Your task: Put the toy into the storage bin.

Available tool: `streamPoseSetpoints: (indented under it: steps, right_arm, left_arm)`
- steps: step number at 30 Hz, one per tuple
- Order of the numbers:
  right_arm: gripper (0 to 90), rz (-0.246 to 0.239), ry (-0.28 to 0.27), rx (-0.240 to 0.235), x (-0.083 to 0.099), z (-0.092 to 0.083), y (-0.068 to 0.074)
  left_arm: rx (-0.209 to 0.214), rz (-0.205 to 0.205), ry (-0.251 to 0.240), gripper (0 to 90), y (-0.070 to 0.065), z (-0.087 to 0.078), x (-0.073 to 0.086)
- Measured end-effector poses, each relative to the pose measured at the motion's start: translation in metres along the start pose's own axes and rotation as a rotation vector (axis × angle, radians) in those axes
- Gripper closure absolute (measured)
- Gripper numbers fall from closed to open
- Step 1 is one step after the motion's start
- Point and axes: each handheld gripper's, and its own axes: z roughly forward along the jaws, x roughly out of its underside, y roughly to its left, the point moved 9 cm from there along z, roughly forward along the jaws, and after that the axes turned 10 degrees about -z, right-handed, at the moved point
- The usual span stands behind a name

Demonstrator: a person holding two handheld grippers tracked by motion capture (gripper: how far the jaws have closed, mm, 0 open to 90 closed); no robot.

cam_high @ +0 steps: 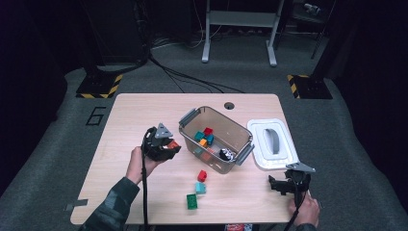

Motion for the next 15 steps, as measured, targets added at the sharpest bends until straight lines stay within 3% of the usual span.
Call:
streamPoseSetpoints:
  steps: [6, 15]
  right_arm:
    - [0.0, 0.0, 0.0, 0.0, 0.0, 0.0, 0.0]
    - [0.0, 0.0, 0.0, 0.0, 0.0, 0.0, 0.0]
  left_arm:
    - [-0.013, 0.031, -0.016, 59.3, 0.0, -0.007, -0.019]
    - [-0.021, 0.038, -0.048, 59.3, -0.001, -0.009, -0.046]
